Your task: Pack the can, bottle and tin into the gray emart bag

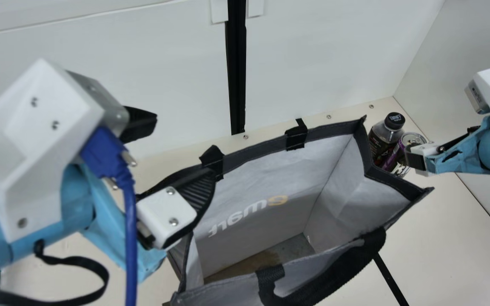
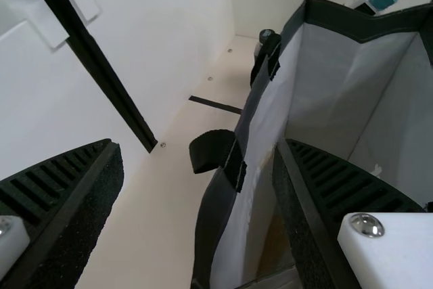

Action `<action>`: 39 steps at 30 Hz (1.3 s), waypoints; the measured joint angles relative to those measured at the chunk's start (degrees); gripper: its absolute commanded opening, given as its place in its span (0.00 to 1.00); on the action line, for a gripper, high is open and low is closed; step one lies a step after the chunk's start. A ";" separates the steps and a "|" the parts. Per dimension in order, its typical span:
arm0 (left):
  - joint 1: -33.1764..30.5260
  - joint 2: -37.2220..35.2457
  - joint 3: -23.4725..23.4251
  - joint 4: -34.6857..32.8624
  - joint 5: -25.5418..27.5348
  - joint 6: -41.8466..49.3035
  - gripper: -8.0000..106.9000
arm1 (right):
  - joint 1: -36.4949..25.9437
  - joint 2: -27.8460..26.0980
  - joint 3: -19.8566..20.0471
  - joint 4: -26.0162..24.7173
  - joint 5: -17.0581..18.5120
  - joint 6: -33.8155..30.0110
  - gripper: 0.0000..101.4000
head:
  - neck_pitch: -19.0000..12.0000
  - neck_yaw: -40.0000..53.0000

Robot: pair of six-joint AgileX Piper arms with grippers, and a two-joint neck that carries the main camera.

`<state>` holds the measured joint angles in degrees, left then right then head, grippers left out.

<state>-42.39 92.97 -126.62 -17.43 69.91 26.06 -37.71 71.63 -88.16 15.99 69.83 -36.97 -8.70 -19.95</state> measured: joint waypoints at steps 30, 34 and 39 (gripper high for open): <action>-2.96 11.97 -4.45 -3.38 -0.07 5.60 0.85 | 0.00 0.00 0.00 0.00 0.00 0.00 0.90 | 0.00 0.00; -2.95 13.37 -4.83 -3.50 -0.07 6.10 0.85 | 0.00 0.00 0.00 0.00 0.00 0.00 0.90 | 0.00 0.09; -3.07 14.64 -4.96 -3.40 -0.07 6.44 0.85 | 0.00 0.00 0.00 0.00 0.00 0.00 0.90 | 0.00 0.00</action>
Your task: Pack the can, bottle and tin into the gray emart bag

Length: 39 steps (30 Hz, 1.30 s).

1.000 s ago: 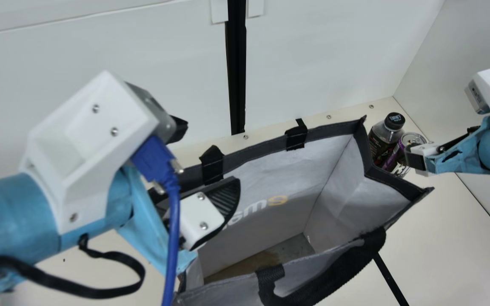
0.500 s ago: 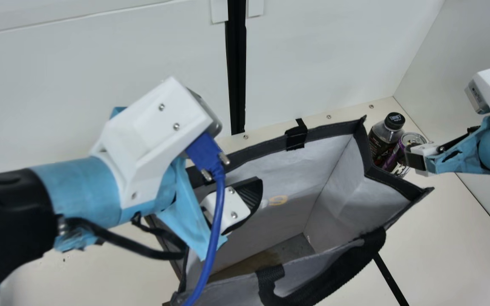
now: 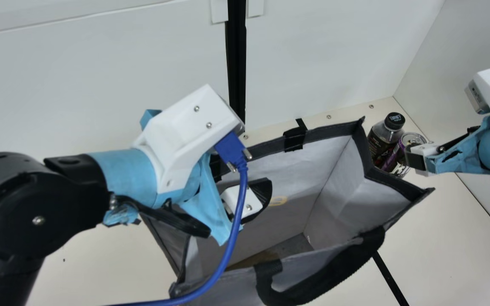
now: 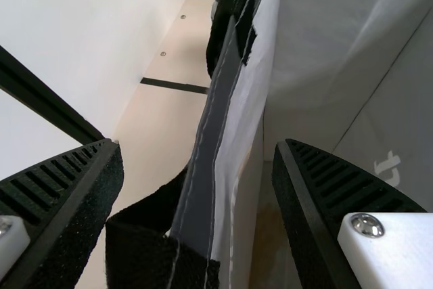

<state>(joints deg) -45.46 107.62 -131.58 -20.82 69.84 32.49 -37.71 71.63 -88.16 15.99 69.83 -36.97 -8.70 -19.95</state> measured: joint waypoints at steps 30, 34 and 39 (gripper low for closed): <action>0.77 -2.32 -1.17 9.79 0.09 -9.25 0.16 | 0.00 0.00 0.00 0.00 0.00 0.00 0.90 | 0.00 0.00; 0.77 -3.48 -1.25 12.76 0.09 -10.89 0.16 | 0.00 0.00 0.00 0.00 0.00 0.00 0.90 | 0.00 0.09; 0.81 -4.64 -1.25 16.44 0.09 -12.95 0.16 | 0.00 0.00 0.00 0.00 0.00 0.00 0.90 | 0.00 0.09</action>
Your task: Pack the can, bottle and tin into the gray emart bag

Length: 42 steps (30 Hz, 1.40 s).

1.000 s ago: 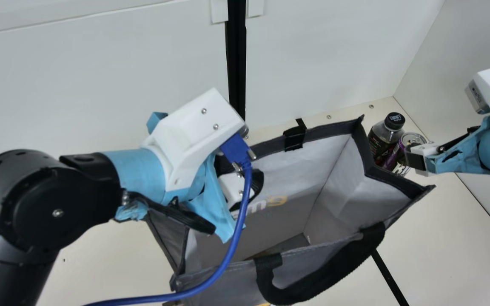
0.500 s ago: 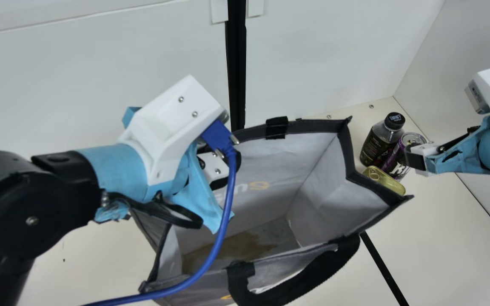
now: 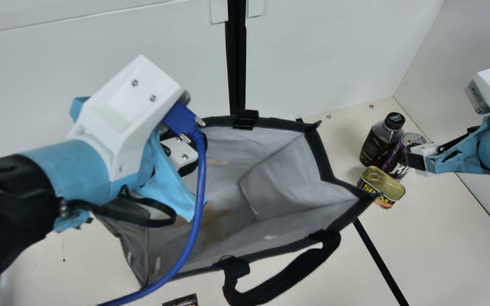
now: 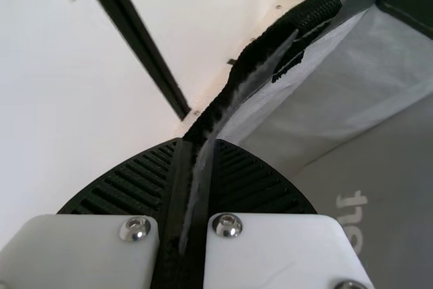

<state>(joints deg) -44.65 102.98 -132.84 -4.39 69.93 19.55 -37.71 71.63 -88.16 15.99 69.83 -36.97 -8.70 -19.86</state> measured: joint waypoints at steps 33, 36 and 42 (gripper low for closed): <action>-1.56 -10.67 7.38 35.21 -0.08 -19.55 0.16 | 0.00 0.00 0.00 0.00 0.00 0.00 0.90 | 0.00 -0.09; -2.26 -12.04 9.53 39.13 -0.08 -21.79 0.16 | 0.00 0.00 0.00 0.00 0.00 0.00 0.90 | 0.00 -0.09; -4.16 -14.45 14.31 47.22 -0.08 -26.22 0.16 | 0.00 0.00 0.00 0.00 0.00 0.00 0.90 | 0.00 -0.09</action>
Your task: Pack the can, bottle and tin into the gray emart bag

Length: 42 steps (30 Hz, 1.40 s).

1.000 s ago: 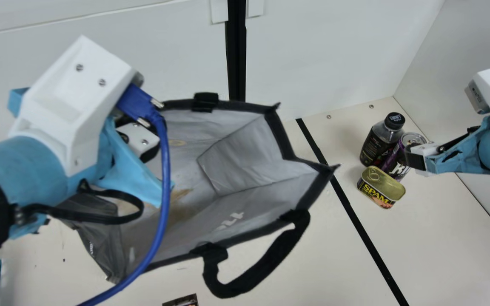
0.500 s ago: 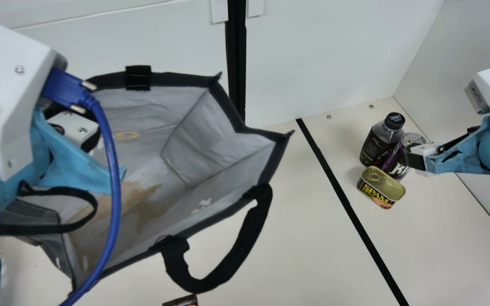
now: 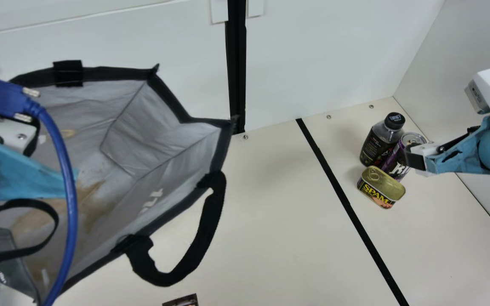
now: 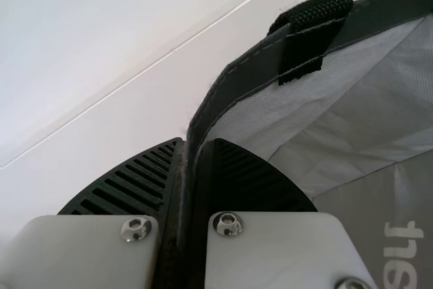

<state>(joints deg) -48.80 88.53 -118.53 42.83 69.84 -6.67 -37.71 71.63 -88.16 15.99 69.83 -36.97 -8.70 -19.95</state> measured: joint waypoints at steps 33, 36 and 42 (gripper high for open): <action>-11.49 -4.36 32.19 25.63 0.00 -28.42 0.16 | 0.00 0.00 0.00 0.00 0.00 0.00 0.90 | 0.00 0.00; -12.02 -3.90 33.17 26.65 0.00 -29.66 0.16 | 0.00 0.00 0.00 0.00 0.00 0.00 0.90 | 0.00 0.00; -12.93 -3.09 34.23 27.30 0.00 -31.69 0.16 | 0.00 0.00 0.00 0.00 0.00 0.00 0.90 | 0.00 0.09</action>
<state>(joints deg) -61.74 85.43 -84.30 70.13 69.84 -38.37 -37.71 71.63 -88.16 15.99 69.83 -36.97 -8.70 -19.86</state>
